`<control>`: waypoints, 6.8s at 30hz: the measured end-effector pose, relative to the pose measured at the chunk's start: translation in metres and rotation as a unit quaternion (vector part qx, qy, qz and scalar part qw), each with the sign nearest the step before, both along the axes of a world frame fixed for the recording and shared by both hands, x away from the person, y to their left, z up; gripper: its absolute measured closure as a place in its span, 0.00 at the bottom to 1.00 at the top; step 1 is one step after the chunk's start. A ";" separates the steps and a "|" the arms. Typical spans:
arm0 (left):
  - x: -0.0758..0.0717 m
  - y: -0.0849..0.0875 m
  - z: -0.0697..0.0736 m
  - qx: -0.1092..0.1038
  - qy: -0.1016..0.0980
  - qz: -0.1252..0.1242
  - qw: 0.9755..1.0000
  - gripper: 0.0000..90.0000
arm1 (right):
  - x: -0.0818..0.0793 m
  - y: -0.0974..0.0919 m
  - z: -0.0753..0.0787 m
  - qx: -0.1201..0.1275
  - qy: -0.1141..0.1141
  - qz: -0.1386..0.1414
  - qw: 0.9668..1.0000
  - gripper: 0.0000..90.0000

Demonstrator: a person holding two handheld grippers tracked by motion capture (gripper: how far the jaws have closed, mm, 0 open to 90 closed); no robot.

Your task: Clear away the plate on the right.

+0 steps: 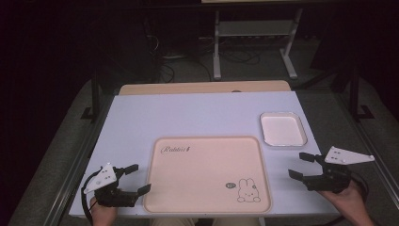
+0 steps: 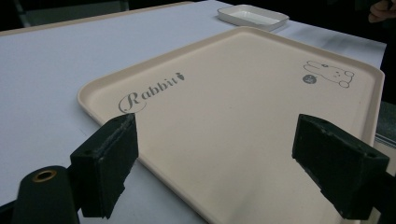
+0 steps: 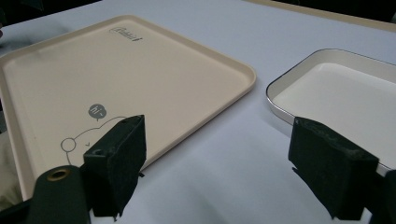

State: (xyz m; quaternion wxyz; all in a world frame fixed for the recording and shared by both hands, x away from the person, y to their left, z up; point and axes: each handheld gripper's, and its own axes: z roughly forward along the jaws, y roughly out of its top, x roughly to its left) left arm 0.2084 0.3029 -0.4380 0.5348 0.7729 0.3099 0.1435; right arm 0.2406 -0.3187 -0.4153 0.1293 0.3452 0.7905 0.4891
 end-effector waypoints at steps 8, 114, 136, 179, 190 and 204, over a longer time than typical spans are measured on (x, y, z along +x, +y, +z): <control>0.000 0.002 0.000 -0.002 0.001 0.004 1.000 0.16 | 0.004 -0.008 0.000 -0.006 0.005 0.000 1.000 0.21; 0.004 0.009 -0.004 -0.005 0.013 0.016 1.000 0.16 | 0.180 -0.073 -0.040 0.033 0.275 -0.236 0.931 0.89; 0.002 0.012 -0.001 -0.013 0.005 0.018 1.000 0.15 | 0.172 -0.066 -0.038 0.065 0.285 -0.319 0.901 0.98; 0.001 0.013 0.001 -0.020 0.000 0.017 1.000 0.16 | 0.077 -0.075 -0.017 0.192 0.269 -0.301 0.894 0.98; 0.000 0.014 0.002 -0.021 -0.002 0.017 1.000 0.16 | 0.054 -0.058 -0.010 0.211 0.271 -0.281 0.896 0.98; 0.000 0.014 0.002 -0.022 -0.003 0.016 1.000 0.16 | 0.033 -0.044 -0.007 0.216 0.276 -0.272 0.896 0.98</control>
